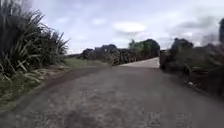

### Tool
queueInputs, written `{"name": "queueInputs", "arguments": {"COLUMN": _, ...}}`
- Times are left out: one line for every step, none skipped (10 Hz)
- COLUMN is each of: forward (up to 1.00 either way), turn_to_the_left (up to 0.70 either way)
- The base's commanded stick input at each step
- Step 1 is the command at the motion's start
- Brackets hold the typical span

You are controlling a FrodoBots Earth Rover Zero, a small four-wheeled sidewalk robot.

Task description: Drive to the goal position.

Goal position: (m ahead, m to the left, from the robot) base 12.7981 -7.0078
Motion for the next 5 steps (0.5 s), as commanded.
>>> {"name": "queueInputs", "arguments": {"forward": 0.70, "turn_to_the_left": 0.03}}
{"name": "queueInputs", "arguments": {"forward": 0.70, "turn_to_the_left": 0.02}}
{"name": "queueInputs", "arguments": {"forward": 0.70, "turn_to_the_left": 0.03}}
{"name": "queueInputs", "arguments": {"forward": 0.70, "turn_to_the_left": 0.03}}
{"name": "queueInputs", "arguments": {"forward": 0.70, "turn_to_the_left": 0.02}}
